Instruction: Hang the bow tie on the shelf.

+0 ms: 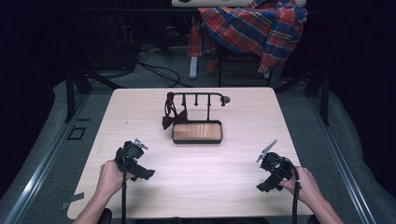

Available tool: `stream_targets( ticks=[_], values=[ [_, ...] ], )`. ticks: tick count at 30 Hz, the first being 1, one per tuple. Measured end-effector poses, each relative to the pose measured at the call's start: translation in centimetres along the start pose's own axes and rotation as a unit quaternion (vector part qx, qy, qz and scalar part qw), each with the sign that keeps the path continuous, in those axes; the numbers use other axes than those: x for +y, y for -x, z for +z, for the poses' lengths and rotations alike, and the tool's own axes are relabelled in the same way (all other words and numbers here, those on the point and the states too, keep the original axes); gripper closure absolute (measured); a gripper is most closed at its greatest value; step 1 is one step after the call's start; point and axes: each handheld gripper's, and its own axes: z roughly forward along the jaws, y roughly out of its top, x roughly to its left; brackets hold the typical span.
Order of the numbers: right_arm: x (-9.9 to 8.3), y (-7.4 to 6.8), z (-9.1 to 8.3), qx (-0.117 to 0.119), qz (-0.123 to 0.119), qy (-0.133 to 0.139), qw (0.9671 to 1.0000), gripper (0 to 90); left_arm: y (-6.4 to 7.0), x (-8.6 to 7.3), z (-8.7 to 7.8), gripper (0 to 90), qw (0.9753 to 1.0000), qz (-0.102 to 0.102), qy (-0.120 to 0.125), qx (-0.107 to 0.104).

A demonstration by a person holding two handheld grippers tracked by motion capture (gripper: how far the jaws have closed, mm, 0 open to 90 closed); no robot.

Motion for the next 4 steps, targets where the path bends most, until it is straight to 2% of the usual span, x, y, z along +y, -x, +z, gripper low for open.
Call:
stream_targets(
  ticks=[4],
  values=[
    [-0.06, 0.10, -0.03, 0.004, -0.002, 0.000, 1.0000, 14.8, -0.10, 0.20, 0.02, 0.4, 1.0000, -0.005, 0.006, -0.002]
  ],
)
